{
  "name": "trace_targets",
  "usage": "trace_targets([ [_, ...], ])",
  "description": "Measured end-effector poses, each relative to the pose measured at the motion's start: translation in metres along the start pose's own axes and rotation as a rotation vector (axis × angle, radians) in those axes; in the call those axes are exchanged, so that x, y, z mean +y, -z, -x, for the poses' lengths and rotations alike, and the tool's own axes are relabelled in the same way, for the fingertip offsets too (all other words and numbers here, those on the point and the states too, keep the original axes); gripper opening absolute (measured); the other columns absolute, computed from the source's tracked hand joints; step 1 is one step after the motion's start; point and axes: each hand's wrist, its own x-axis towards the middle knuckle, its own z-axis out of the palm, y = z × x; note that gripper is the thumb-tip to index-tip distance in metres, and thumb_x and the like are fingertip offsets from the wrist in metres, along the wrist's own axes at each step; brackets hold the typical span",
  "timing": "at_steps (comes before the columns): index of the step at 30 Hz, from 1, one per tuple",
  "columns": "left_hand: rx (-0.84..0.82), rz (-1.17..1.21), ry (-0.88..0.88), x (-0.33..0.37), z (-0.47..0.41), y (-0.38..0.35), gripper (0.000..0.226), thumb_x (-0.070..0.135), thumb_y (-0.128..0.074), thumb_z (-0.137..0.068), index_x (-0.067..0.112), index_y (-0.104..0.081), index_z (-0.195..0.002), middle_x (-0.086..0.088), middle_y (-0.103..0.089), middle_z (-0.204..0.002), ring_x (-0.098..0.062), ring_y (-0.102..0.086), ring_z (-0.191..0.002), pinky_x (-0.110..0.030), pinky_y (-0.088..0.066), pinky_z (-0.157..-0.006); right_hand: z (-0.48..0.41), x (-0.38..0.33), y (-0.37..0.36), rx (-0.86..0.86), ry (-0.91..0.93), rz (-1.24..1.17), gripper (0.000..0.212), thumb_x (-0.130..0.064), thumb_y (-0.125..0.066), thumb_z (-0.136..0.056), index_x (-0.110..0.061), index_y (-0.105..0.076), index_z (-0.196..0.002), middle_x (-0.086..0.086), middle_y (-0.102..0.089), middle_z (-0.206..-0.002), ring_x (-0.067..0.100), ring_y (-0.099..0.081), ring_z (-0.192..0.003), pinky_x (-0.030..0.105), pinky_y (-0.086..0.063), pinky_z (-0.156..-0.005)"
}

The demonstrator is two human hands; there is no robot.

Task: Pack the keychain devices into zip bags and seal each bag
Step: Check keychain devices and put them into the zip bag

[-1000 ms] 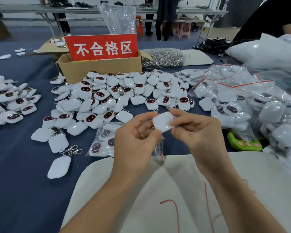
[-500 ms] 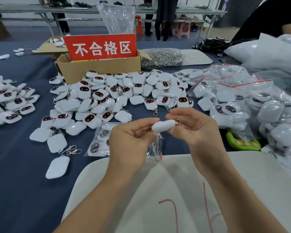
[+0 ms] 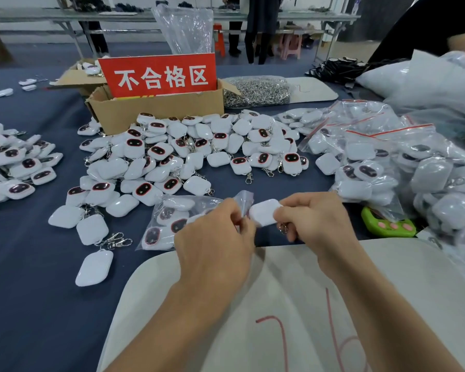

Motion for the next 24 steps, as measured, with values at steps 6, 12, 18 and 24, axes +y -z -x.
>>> trace_targets([
  [6, 0.021, 0.376, -0.255, -0.004, 0.005, -0.003, 0.033, 0.018, -0.063, -0.093, 0.042, -0.045, -0.107, 0.015, -0.059, -0.081, -0.005, -0.055, -0.067, -0.017, -0.041, -0.062, 0.007, 0.000, -0.024, -0.251, 0.073, -0.003, 0.023, -0.014, -0.061, -0.098, -0.013, -0.077, -0.081, 0.016, -0.067, -0.066, 0.017, -0.050, -0.049, 0.026, -0.043, -0.053],
  [12, -0.093, 0.536, -0.407, -0.013, 0.000, 0.002, 0.037, 0.014, -0.053, -0.091, 0.042, -0.047, -0.114, 0.010, -0.058, -0.069, -0.009, -0.056, -0.063, -0.013, -0.039, -0.060, 0.001, 0.000, -0.024, -0.359, 0.062, 0.130, 0.033, -0.014, -0.058, -0.100, -0.013, -0.067, -0.068, 0.007, -0.056, -0.059, 0.017, -0.046, -0.052, 0.028, -0.040, -0.053],
  [18, 0.128, 1.168, 0.094, -0.027, -0.030, 0.014, 0.035, -0.004, -0.052, -0.080, 0.025, -0.066, -0.094, -0.003, -0.053, -0.056, -0.012, -0.042, -0.050, -0.021, -0.037, -0.050, -0.002, 0.001, -0.030, -0.096, 0.145, 0.637, 0.023, -0.037, -0.072, -0.088, -0.045, -0.072, -0.066, -0.013, -0.068, -0.057, 0.015, -0.061, -0.059, 0.030, -0.048, -0.052],
  [24, 0.427, 1.285, 0.391, -0.073, -0.063, 0.032, 0.033, -0.010, -0.051, -0.081, 0.019, -0.066, -0.086, 0.001, -0.056, -0.052, -0.011, -0.045, -0.047, -0.020, -0.034, -0.047, -0.005, 0.008, -0.010, 0.284, 0.245, 0.622, 0.021, -0.028, -0.066, -0.087, -0.022, -0.070, -0.067, -0.005, -0.063, -0.054, 0.020, -0.059, -0.061, 0.030, -0.045, -0.059],
])
